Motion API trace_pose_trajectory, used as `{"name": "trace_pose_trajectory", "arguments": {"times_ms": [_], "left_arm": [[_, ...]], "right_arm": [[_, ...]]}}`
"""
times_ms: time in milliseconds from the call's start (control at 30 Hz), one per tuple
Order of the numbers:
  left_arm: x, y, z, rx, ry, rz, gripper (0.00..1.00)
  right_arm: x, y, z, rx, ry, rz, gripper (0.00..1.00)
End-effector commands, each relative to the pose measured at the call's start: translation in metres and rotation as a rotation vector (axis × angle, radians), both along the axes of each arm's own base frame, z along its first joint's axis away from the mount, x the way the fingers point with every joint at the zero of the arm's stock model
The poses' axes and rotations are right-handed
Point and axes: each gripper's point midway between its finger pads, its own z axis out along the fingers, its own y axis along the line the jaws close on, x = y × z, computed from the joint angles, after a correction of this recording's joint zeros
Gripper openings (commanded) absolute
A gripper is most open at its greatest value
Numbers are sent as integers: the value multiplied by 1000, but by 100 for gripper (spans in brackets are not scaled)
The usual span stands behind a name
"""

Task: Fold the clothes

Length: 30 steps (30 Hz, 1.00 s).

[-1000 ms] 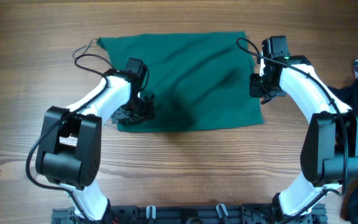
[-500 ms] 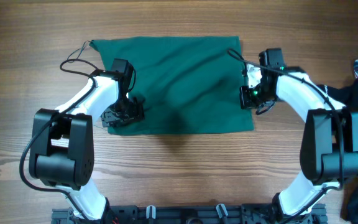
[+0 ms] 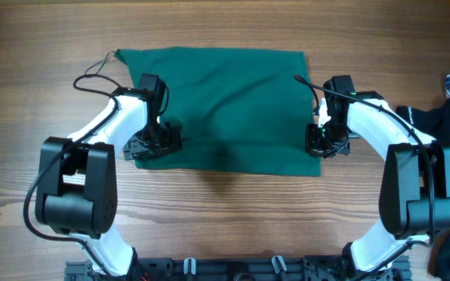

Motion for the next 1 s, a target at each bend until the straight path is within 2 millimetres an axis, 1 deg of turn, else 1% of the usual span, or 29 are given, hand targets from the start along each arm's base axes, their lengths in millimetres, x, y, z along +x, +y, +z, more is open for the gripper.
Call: {"name": "trace_pose_trajectory", "arguments": {"times_ms": [0, 67, 100, 133, 167, 200, 233, 267, 300, 333, 367, 400, 433, 500, 567, 633, 667, 700, 733, 767, 800, 833, 867, 900, 933, 967], "left_arm": [[2, 24, 2, 137, 50, 3, 100], [44, 18, 53, 113, -93, 12, 100], [67, 14, 81, 97, -187, 19, 100], [93, 10, 118, 76, -311, 29, 100], [105, 8, 138, 65, -374, 33, 100], [123, 6, 168, 49, -470, 38, 100], [137, 4, 187, 37, -541, 43, 100], [159, 5, 205, 24, -649, 59, 100], [166, 7, 209, 20, -681, 68, 100], [179, 13, 213, 9, -727, 93, 100], [188, 23, 215, -5, -759, 170, 100], [194, 29, 216, -35, -778, 222, 100], [203, 34, 219, -117, -804, 272, 100], [211, 38, 224, -223, -822, 311, 100], [219, 43, 221, -295, -826, 339, 100], [234, 49, 210, -302, -846, 337, 100], [234, 51, 201, -277, -830, 308, 100], [236, 51, 192, -275, -816, 310, 100], [239, 51, 186, -275, -811, 311, 99], [244, 51, 172, -275, -795, 320, 96], [245, 51, 163, -273, -778, 323, 95], [246, 51, 149, -270, -753, 327, 95], [247, 52, 133, -267, -722, 336, 95], [247, 52, 124, -269, -703, 355, 95], [247, 55, 107, -282, -664, 450, 97], [247, 57, 97, -295, -639, 526, 96]], "right_arm": [[-18, -26, -21, -140, 80, -14, 4], [-17, -26, -22, -139, 75, -14, 5], [-17, -25, -22, -135, 76, -15, 7], [-17, -21, -22, -114, 77, -16, 11], [-17, -20, -22, -104, 76, -17, 13], [-14, -18, -22, -93, 64, -14, 17], [-11, -16, -22, -82, 54, -10, 19], [-4, -9, -18, -42, 34, 12, 27], [1, -7, -15, -28, 24, 11, 34], [11, -3, -6, -7, 7, 10, 40], [22, -2, 4, -6, -14, 10, 43], [34, 0, 15, -1, -40, 21, 47], [49, 2, 30, 3, -78, 25, 50], [69, 9, 52, 24, -134, 36, 52], [94, 25, 84, 71, -227, 55, 56], [123, 33, 107, 84, -341, 70, 66], [141, 36, 117, 92, -424, 91, 55], [156, 41, 123, 105, -495, 124, 43], [165, 44, 127, 106, -539, 139, 38], [186, 53, 138, 115, -642, 153, 31], [196, 59, 145, 121, -697, 165, 26], [207, 69, 149, 131, -757, 179, 25], [214, 78, 148, 139, -789, 195, 25], [218, 84, 147, 144, -805, 206, 25], [225, 95, 137, 149, -820, 233, 25], [229, 101, 128, 144, -830, 265, 25]]}}
